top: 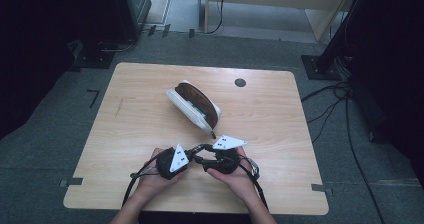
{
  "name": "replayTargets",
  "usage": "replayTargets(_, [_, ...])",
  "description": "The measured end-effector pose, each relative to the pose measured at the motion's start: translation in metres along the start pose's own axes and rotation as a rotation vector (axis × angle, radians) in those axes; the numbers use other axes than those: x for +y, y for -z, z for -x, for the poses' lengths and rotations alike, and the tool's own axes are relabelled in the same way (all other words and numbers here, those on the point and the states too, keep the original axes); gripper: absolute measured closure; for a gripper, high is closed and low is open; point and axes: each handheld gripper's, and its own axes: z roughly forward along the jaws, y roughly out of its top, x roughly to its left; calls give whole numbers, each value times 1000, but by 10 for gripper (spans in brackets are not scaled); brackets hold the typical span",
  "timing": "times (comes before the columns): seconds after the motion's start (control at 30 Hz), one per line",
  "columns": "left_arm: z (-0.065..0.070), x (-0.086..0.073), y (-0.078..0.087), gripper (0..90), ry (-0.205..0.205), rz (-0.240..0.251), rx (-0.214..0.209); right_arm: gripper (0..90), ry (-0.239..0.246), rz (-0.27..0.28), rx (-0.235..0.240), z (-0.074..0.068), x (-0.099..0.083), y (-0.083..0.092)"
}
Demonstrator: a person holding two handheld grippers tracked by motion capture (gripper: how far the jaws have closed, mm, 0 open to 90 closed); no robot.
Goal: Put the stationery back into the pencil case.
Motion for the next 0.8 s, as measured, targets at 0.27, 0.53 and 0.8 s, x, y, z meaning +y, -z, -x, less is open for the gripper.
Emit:
replayTargets(0.27, [-16,-1,6,788,153,23,-1,436,-9,16,-45,14,-7,12])
replayTargets(0.53, [-16,4,19,788,109,93,-125,497,13,83,-20,18,-10,19])
replayTargets(0.8, [-13,3,16,788,45,102,-302,500,140,113,84,9,-4,23])
